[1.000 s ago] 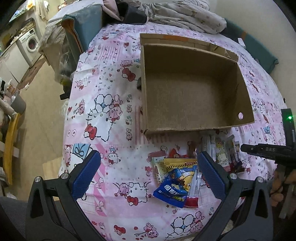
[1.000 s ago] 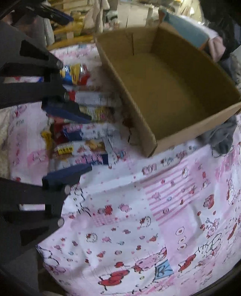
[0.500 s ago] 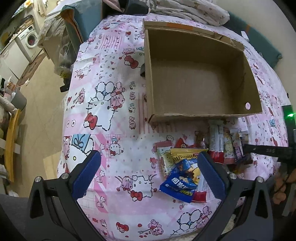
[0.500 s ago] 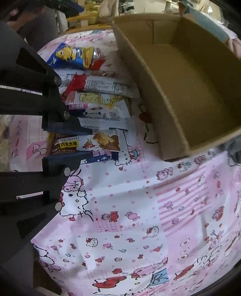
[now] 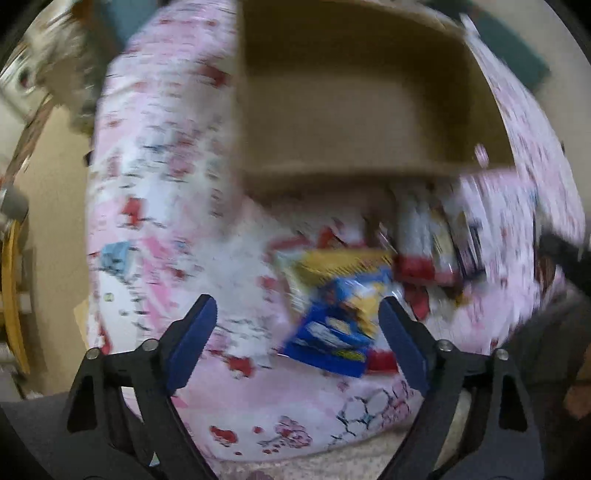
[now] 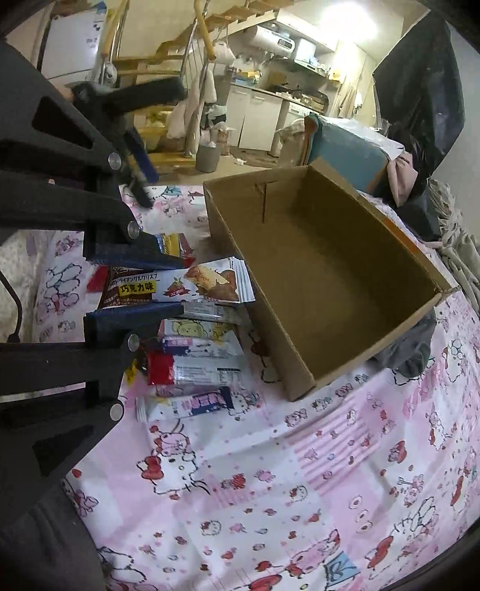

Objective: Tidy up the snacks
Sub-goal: 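Grasp the blue-yellow chip bag with left tool while right tool grasps a chocolate bar packet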

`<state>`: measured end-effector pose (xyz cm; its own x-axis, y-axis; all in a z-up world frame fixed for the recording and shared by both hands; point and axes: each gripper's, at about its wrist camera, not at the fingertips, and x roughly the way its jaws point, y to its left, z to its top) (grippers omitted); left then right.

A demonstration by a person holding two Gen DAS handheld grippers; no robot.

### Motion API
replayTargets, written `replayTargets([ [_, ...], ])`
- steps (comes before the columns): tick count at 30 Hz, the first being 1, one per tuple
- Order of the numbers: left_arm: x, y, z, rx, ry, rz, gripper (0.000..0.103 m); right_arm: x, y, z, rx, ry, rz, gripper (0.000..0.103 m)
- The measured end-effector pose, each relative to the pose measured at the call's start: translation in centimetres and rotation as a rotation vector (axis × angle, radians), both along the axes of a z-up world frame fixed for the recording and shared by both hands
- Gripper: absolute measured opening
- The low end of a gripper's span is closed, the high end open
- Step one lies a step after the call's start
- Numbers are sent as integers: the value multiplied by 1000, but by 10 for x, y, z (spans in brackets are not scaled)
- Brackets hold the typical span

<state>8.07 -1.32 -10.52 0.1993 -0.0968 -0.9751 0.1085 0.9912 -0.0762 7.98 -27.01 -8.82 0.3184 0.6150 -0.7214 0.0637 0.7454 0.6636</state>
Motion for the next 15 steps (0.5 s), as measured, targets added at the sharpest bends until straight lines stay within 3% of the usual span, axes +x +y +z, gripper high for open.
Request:
replayTargets([
  [4, -2, -31, -26, 35, 64, -69, 70, -1, -2, 0, 5, 1, 14, 18],
  [7, -2, -41, -39, 76, 86, -86, 67, -4, -2, -1, 6, -2, 27, 18],
  [10, -5, -43, -41, 99, 84, -104, 46, -4, 0, -2, 18, -4, 32, 18],
  [15, -16, -39, -22, 58, 33, -113, 31, -4, 2, -1, 61, -17, 39, 18],
])
